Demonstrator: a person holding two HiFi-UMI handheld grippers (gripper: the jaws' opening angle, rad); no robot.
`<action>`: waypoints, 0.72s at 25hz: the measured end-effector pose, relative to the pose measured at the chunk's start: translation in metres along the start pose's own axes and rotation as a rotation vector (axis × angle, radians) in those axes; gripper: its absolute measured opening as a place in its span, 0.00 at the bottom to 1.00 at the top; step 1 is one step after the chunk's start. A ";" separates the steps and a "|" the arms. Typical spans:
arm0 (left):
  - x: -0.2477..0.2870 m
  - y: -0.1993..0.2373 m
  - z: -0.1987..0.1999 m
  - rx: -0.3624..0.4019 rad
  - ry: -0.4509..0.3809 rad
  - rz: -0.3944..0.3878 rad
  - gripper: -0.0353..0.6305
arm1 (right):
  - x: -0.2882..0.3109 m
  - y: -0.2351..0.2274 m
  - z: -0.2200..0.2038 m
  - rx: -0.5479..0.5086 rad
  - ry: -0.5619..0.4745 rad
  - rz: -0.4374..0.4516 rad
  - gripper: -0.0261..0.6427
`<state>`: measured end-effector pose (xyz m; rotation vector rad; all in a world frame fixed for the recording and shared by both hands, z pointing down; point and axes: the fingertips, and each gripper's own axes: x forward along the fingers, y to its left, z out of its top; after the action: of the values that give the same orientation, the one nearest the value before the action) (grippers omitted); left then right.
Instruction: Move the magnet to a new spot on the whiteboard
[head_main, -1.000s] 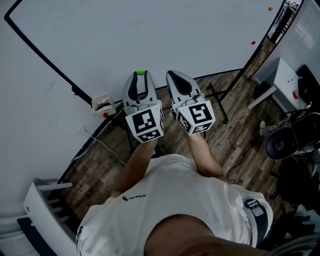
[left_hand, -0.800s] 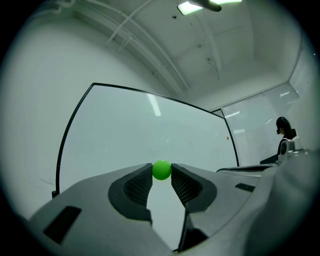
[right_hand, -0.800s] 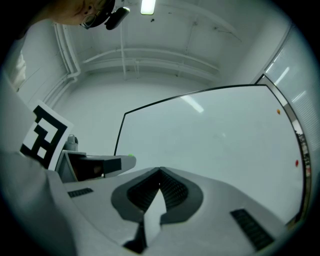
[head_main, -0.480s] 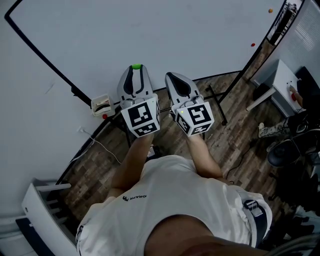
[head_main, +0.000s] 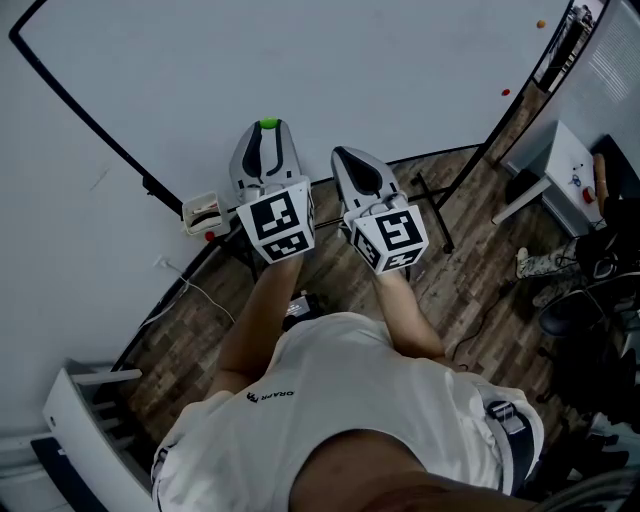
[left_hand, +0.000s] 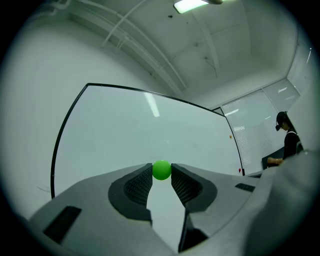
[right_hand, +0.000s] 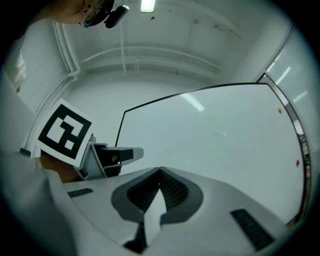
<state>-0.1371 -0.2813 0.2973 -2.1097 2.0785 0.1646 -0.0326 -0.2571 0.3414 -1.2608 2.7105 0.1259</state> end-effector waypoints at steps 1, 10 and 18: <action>0.001 0.000 0.001 0.001 -0.001 -0.001 0.23 | 0.000 0.000 0.000 -0.001 0.000 0.001 0.06; 0.016 0.001 0.008 0.015 -0.006 0.000 0.23 | 0.004 0.002 0.000 -0.009 0.005 0.010 0.06; 0.025 -0.002 0.010 0.033 -0.010 0.003 0.23 | 0.004 0.001 -0.002 -0.008 0.007 0.009 0.06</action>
<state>-0.1346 -0.3042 0.2827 -2.0822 2.0650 0.1396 -0.0360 -0.2596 0.3424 -1.2535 2.7248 0.1343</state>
